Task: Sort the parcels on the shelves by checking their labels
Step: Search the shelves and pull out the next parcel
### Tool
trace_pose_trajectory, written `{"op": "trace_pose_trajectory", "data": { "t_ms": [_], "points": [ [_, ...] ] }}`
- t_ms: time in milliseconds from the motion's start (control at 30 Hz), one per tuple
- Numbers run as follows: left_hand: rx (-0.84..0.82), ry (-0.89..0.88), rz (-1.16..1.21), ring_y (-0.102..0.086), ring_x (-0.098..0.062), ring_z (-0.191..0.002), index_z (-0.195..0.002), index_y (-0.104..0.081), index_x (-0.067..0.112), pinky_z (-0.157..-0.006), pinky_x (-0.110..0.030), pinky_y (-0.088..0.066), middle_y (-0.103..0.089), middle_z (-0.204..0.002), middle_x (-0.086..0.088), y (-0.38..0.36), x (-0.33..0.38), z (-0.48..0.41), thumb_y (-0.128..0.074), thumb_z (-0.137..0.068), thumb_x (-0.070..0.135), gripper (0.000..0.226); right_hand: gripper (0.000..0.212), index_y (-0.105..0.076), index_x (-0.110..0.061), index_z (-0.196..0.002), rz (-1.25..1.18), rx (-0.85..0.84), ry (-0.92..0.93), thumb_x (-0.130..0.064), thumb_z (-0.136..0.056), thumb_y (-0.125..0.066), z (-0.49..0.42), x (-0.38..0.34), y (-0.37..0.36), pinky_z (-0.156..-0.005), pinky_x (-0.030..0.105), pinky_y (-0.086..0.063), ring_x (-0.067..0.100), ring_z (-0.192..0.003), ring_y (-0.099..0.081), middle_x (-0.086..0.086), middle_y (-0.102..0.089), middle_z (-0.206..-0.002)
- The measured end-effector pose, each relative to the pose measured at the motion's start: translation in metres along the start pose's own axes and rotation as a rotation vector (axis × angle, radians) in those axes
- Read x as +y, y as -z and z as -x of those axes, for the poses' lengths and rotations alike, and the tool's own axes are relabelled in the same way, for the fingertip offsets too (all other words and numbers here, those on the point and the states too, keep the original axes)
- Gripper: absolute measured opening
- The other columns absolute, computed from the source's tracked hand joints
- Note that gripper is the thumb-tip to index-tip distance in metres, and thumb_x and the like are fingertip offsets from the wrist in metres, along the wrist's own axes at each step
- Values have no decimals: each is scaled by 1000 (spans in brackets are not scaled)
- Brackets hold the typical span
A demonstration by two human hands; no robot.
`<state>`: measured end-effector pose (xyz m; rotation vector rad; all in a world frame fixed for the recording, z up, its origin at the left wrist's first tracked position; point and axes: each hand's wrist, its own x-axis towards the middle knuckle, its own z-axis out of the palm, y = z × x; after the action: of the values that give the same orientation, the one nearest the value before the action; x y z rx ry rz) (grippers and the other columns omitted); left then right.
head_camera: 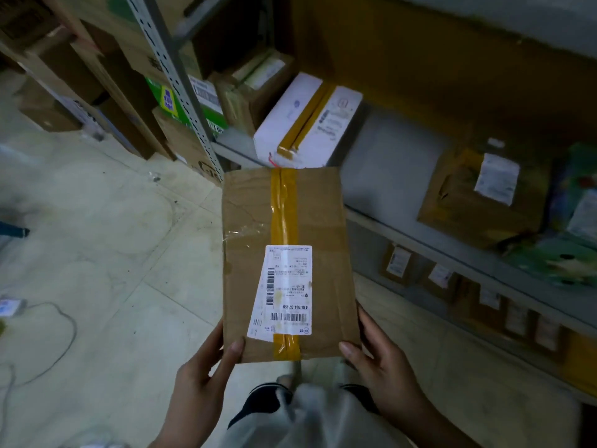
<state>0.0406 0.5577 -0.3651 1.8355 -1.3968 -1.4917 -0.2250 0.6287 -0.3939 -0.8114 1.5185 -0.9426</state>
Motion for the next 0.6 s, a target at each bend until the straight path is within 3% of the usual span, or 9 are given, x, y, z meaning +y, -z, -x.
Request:
{"op": "trace_pose_trajectory", "data": {
  "t_ms": [133,233,300,367,467,600],
  "points": [
    [-73,125,-131,-61,23,-98,-124,-58,55,-80,1,-44,-71,-103,37,-14,-33,-22,-60,-95,40,33,63,-38,-35,-152,12,-20,-151,-19,-97,-65,-21,53,1,-109,24,-45,0,-139,-46,-22,-49,-150],
    [-137,216,-198,-61,22,-102,-123,-56,60,-91,-12,-48,-69,-103,41,-35,-69,-52,-59,-92,46,33,62,-39,-43,-149,2,-40,-272,-25,-96,-66,-38,105,5,-114,35,-43,-2,-136,-48,-26,-52,-145],
    [-194,262,-225,-64,12,-108,-125,-58,58,-97,-24,-51,-70,-105,39,-57,-101,-82,-60,-91,48,36,56,-42,-52,-141,-44,-43,-359,-26,-97,-66,-56,142,11,-111,38,-47,-1,-132,-52,-31,-57,-138],
    [-263,294,-234,-67,1,-111,-134,-59,50,-105,-37,-51,-72,-113,31,-85,-134,-116,-58,-89,56,45,57,-42,-52,-142,-67,-30,-428,-39,-92,-68,-77,182,22,-108,42,-50,4,-130,-56,-24,-57,-142],
    [-369,260,-252,-69,-5,-108,-138,-55,50,-101,-46,-54,-72,-118,25,-136,-179,-177,-51,-87,75,56,70,-40,-49,-147,-64,24,-473,-57,-83,-66,-117,242,45,-106,46,-51,8,-126,-60,-18,-57,-143],
    [-440,169,-236,-68,-8,-113,-120,-56,66,-101,-46,-55,-70,-124,18,-204,-213,-266,-51,-92,61,29,55,-40,-50,-145,-38,68,-435,-47,-93,-59,-175,302,78,-105,44,-52,9,-125,-61,-18,-60,-139]
  ]
}}
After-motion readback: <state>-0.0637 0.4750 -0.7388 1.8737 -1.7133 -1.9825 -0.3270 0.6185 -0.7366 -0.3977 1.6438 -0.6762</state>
